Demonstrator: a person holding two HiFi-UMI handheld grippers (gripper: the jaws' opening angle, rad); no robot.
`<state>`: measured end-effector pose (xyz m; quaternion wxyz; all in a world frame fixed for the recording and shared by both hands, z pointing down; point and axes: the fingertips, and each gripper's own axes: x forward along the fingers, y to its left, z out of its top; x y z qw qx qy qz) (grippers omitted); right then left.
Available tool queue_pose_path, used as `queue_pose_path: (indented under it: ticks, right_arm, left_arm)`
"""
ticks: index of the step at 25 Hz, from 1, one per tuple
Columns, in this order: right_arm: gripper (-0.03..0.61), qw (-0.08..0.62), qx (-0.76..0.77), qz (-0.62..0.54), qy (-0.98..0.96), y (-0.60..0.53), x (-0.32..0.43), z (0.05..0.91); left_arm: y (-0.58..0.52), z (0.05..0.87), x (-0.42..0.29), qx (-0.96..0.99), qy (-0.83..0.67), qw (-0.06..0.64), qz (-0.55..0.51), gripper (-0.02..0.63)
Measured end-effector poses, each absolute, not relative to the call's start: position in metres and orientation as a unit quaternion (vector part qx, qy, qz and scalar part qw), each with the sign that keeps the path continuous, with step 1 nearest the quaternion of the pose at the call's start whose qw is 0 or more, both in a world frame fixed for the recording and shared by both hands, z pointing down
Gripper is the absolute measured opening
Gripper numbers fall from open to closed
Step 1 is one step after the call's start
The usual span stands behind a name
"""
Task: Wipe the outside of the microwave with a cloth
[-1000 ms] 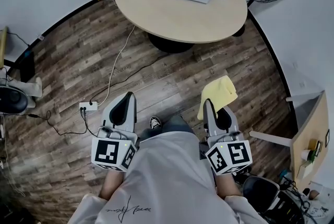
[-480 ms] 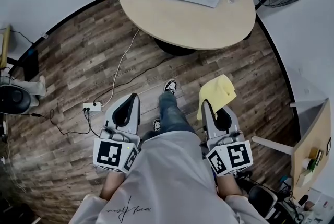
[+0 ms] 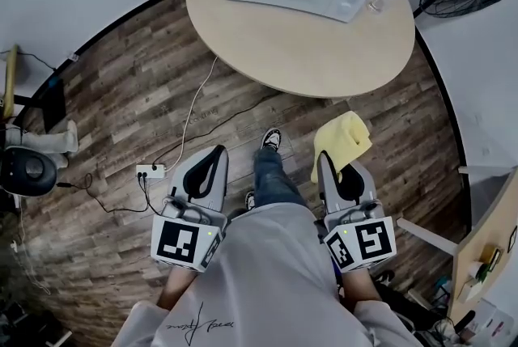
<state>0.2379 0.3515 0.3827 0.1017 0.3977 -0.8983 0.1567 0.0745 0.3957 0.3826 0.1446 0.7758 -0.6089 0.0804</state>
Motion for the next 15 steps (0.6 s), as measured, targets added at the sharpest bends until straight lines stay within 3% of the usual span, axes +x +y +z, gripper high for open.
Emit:
queue_pose_path:
  ticks: [15]
  right_arm:
    - [0.063,0.096,0.355,0.186,-0.911,0.215,0.200,0.386]
  left_arm:
    - [0.250,0.374,0.042,0.767,-0.618,0.152,0.082,-0.009]
